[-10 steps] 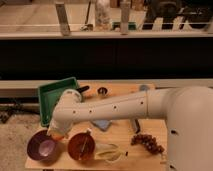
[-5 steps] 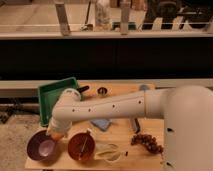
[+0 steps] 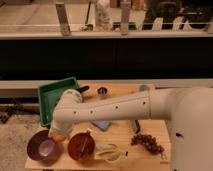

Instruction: Place apple in red bowl

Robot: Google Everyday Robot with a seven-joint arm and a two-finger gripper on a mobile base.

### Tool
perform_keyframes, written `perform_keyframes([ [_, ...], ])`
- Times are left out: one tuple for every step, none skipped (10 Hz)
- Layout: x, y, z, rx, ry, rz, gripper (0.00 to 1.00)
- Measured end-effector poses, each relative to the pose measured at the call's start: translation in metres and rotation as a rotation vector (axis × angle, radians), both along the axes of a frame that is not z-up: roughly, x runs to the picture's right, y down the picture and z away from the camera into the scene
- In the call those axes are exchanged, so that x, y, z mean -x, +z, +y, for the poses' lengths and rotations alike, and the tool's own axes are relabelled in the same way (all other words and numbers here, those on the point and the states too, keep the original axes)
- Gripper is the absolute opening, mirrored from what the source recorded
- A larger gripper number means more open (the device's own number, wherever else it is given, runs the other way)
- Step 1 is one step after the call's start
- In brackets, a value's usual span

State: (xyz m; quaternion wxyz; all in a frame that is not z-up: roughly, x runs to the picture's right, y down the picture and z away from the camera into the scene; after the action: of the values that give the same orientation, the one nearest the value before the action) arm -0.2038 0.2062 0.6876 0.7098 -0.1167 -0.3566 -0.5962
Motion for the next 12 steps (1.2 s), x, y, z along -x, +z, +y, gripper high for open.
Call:
perform_keyframes([
  [-0.013, -0.003, 0.001, 0.006, 0.001, 0.007, 0.0],
  [-0.026, -0.005, 0.002, 0.014, 0.003, 0.016, 0.0],
  [-0.037, -0.007, 0.003, 0.024, 0.009, 0.021, 0.02],
  [-0.044, -0.008, 0.005, 0.047, 0.012, 0.017, 0.08],
  [-0.049, -0.007, 0.008, 0.072, 0.007, 0.012, 0.18],
  [-0.05, -0.006, 0.012, 0.091, 0.0, 0.007, 0.29],
  [-0.05, -0.005, 0.014, 0.103, -0.005, 0.004, 0.39],
  [-0.051, -0.005, 0.015, 0.108, -0.008, 0.002, 0.5],
  [-0.051, -0.005, 0.016, 0.106, -0.012, -0.01, 0.6],
  [-0.051, -0.007, 0.014, 0.1, -0.011, -0.015, 0.7],
  [-0.05, -0.008, 0.012, 0.095, -0.012, -0.018, 0.77],
  [-0.048, -0.01, 0.01, 0.087, -0.014, -0.022, 0.8],
])
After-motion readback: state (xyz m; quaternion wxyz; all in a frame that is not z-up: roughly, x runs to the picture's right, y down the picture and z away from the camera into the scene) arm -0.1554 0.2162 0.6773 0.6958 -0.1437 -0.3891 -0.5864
